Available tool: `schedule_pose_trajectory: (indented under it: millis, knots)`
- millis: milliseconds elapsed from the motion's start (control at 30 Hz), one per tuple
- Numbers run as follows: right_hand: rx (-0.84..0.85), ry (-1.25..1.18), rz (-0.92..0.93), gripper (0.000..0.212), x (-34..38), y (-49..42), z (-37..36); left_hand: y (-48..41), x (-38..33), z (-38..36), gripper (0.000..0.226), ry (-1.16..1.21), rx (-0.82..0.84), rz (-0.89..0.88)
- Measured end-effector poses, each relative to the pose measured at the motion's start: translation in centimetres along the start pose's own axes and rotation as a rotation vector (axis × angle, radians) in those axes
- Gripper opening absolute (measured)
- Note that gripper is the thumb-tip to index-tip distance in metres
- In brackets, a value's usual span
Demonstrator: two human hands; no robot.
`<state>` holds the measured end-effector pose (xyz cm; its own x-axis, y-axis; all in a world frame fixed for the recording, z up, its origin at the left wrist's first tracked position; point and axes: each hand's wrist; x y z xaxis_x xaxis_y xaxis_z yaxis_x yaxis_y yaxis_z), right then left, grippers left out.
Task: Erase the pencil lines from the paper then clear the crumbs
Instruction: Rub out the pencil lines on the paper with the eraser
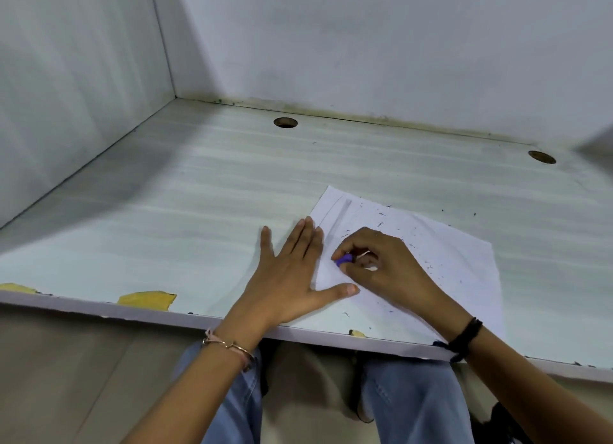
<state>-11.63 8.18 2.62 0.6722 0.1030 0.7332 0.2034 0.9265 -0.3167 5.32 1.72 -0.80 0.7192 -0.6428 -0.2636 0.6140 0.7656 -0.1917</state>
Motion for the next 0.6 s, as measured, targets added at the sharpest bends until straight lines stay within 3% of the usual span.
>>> schedule_pose_trajectory:
  millis: [233,333,467,600]
  knots:
    - [0.018,0.008,-0.147,0.011,1.1,-1.3,0.1,-0.1,0.2,-0.4,0.105,-0.003,-0.044,-0.012]
    - [0.007,0.068,-0.108,0.011,1.3,-1.7,-0.1,-0.2,0.3,-0.5,0.106,0.0,-0.048,-0.008]
    - [0.195,0.107,-0.079,0.007,2.2,-1.7,0.3,-0.2,0.2,-0.6,0.105,-0.04,-0.037,-0.027]
    - [0.114,0.189,-0.012,0.006,2.1,-3.1,0.0,-0.2,0.3,-0.6,0.107,-0.018,-0.025,-0.023]
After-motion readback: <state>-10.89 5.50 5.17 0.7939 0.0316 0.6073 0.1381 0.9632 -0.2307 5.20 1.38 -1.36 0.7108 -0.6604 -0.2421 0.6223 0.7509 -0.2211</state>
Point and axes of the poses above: each hand's wrist, its own y-axis away from the middle knuckle, its own z-axis out of the back of the hand, x = y × z, and after that the axes turned 15 degrees about -x, right-handed
